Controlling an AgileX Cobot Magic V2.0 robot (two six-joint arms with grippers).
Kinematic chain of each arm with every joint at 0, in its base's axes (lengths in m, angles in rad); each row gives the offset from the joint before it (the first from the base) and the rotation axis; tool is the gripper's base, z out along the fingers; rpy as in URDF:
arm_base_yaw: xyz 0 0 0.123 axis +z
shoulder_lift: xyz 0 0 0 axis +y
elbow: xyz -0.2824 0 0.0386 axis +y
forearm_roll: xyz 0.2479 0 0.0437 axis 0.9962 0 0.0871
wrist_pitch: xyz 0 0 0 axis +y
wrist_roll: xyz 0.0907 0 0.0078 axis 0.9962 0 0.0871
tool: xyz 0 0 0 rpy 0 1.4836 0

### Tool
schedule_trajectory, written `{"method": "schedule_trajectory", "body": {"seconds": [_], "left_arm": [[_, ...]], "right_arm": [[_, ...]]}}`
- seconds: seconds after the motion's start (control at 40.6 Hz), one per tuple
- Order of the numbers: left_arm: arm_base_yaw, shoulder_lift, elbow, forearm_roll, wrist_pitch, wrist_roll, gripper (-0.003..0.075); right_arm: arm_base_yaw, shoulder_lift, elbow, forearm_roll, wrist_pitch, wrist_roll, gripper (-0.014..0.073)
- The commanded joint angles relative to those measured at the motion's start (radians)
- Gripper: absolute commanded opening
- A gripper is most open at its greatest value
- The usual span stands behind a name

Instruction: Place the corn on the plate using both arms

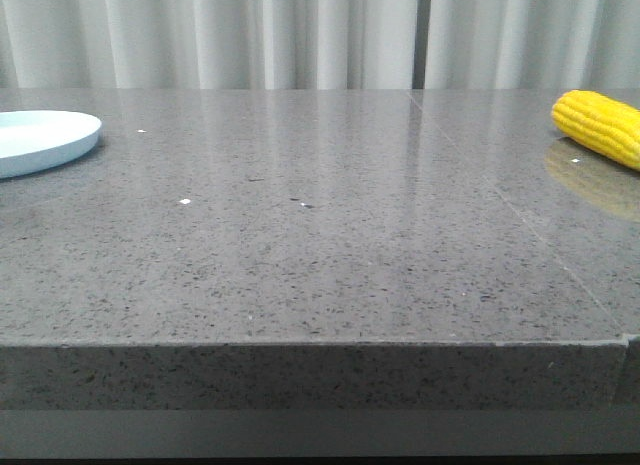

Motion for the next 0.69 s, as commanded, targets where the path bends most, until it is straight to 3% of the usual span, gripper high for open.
{"method": "schedule_trajectory", "body": {"seconds": [0.0, 0.123, 0.664], "left_arm": [[0.060, 0.060, -0.077, -0.159, -0.028, 0.100, 0.0562], [0.105, 0.174, -0.135, -0.270, -0.026, 0.158, 0.0538], [0.102, 0.485, -0.343, -0.267, -0.058, 0.158, 0.0440]], "right_arm": [[0.000, 0.007, -0.025, 0.000, -0.070, -0.004, 0.0645], [0.000, 0.007, -0.025, 0.000, -0.070, -0.004, 0.0645], [0.000, 0.007, -0.025, 0.000, -0.070, -0.004, 0.0645]]}}
